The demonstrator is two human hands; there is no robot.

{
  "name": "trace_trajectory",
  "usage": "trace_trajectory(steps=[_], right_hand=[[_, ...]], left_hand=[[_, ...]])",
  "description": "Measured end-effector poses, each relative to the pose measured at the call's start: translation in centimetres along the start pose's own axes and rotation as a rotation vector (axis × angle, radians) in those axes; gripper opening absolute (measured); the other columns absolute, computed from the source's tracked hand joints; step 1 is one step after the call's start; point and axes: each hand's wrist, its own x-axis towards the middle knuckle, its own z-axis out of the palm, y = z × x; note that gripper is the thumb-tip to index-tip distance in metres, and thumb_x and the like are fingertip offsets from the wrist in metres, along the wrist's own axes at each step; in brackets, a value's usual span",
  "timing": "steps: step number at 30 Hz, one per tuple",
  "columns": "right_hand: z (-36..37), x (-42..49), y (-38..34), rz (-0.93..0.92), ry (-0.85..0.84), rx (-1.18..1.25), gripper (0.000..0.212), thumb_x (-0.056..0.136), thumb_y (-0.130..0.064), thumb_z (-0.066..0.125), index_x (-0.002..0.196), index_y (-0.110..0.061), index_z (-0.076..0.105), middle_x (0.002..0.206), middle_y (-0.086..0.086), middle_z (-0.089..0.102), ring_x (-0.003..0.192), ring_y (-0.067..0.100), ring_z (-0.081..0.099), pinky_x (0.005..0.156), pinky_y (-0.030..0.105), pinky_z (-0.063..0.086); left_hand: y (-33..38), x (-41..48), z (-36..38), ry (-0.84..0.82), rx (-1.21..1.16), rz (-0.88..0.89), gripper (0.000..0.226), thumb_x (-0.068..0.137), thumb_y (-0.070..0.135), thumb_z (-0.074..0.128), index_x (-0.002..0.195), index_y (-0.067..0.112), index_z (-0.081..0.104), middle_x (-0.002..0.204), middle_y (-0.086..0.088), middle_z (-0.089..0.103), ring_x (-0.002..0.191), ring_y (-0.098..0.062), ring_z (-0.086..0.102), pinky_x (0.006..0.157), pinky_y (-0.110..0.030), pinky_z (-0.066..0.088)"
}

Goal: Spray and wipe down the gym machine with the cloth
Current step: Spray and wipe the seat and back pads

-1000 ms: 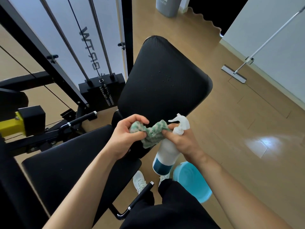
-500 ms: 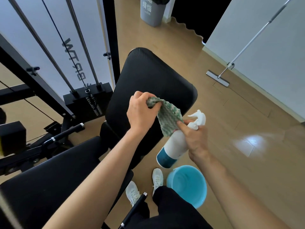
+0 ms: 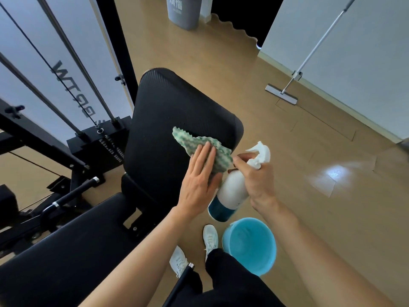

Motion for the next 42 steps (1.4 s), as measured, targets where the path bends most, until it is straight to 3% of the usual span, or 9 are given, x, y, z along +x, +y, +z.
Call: trace_trajectory(steps=[7, 12, 15, 20, 25, 31, 36, 39, 42], right_hand=[[-0.4, 2.7, -2.0, 0.032, -0.047, -0.030, 0.017, 0.090, -0.021, 0.077, 0.075, -0.028, 0.074, 0.067, -0.013, 0.074, 0.085, 0.025, 0.077, 0.088, 0.040, 0.058], [-0.5, 2.5, -2.3, -0.095, -0.042, -0.175, 0.027, 0.086, -0.031, 0.082, 0.071, -0.011, 0.073, 0.073, 0.007, 0.075, 0.067, 0.010, 0.067, 0.069, 0.026, 0.051], [-0.5, 1.0, -2.4, -0.226, -0.149, -0.254, 0.013, 0.087, -0.030, 0.084, 0.078, -0.021, 0.080, 0.074, -0.009, 0.076, 0.067, -0.003, 0.065, 0.064, 0.009, 0.047], [-0.3, 0.3, -2.6, -0.122, -0.320, -0.053, 0.008, 0.088, -0.019, 0.083, 0.086, -0.027, 0.082, 0.086, -0.009, 0.080, 0.085, 0.009, 0.074, 0.082, 0.027, 0.058], [-0.3, -0.5, -2.8, -0.102, -0.426, 0.003, 0.006, 0.094, -0.014, 0.077, 0.092, -0.015, 0.082, 0.093, 0.002, 0.081, 0.090, 0.018, 0.076, 0.086, 0.033, 0.059], [-0.6, -1.4, -3.4, -0.086, -0.512, -0.048, 0.017, 0.079, -0.050, 0.083, 0.074, -0.034, 0.080, 0.080, -0.004, 0.077, 0.081, 0.014, 0.072, 0.082, 0.039, 0.061], [-0.4, -1.7, -2.6, -0.116, -0.434, -0.159, 0.009, 0.086, -0.025, 0.085, 0.081, -0.021, 0.079, 0.079, -0.007, 0.078, 0.075, 0.005, 0.071, 0.074, 0.028, 0.061], [-0.4, -1.4, -2.2, -0.111, -0.380, -0.146, 0.013, 0.086, -0.015, 0.084, 0.077, -0.023, 0.081, 0.086, 0.001, 0.080, 0.083, 0.015, 0.072, 0.084, 0.040, 0.059], [-0.7, -1.1, -2.0, -0.102, -0.327, -0.097, 0.022, 0.084, -0.008, 0.085, 0.072, -0.024, 0.076, 0.077, -0.013, 0.074, 0.075, 0.004, 0.067, 0.076, 0.025, 0.054]], left_hand=[[-0.1, 5.2, -0.2, 0.022, 0.131, -0.155, 0.069, 0.109, 0.043, 0.027, 0.162, 0.019, -0.011, 0.169, 0.002, -0.020, 0.158, -0.027, -0.016, 0.128, -0.049, -0.004], [0.3, 5.2, -1.6, 0.128, 0.084, -0.114, 0.059, 0.111, 0.039, 0.027, 0.162, 0.010, 0.025, 0.169, -0.017, 0.018, 0.154, -0.042, 0.015, 0.128, -0.039, 0.015], [1.1, 4.3, -2.5, 0.190, -0.031, -0.145, 0.056, 0.110, 0.041, 0.035, 0.157, 0.012, 0.039, 0.136, -0.015, 0.041, 0.125, -0.037, 0.041, 0.116, -0.041, 0.035], [3.1, 2.2, -3.6, 0.159, -0.141, 0.007, 0.043, 0.109, 0.025, 0.048, 0.147, 0.005, 0.053, 0.113, -0.008, 0.053, 0.099, -0.031, 0.054, 0.083, -0.049, 0.050], [4.4, 0.8, -4.8, 0.194, -0.148, -0.002, 0.036, 0.102, 0.016, 0.060, 0.134, 0.001, 0.065, 0.117, -0.012, 0.071, 0.106, -0.024, 0.068, 0.088, -0.039, 0.057], [4.0, -0.1, -6.1, 0.185, -0.043, 0.045, 0.036, 0.094, 0.004, 0.070, 0.130, 0.000, 0.068, 0.115, -0.010, 0.075, 0.105, -0.026, 0.072, 0.087, -0.042, 0.059], [3.9, -0.8, -6.9, 0.101, 0.005, 0.131, 0.035, 0.101, 0.012, 0.066, 0.134, 0.002, 0.066, 0.119, -0.008, 0.074, 0.108, -0.024, 0.070, 0.091, -0.038, 0.057], [4.1, -1.5, -7.5, 0.078, -0.086, 0.034, 0.035, 0.104, 0.018, 0.058, 0.135, 0.002, 0.065, 0.118, -0.005, 0.074, 0.104, -0.019, 0.070, 0.087, -0.034, 0.058], [4.3, -2.1, -8.3, 0.127, -0.431, -0.314, 0.028, 0.106, 0.013, 0.054, 0.126, 0.003, 0.071, 0.122, -0.001, 0.074, 0.111, -0.016, 0.071, 0.093, -0.039, 0.059]])
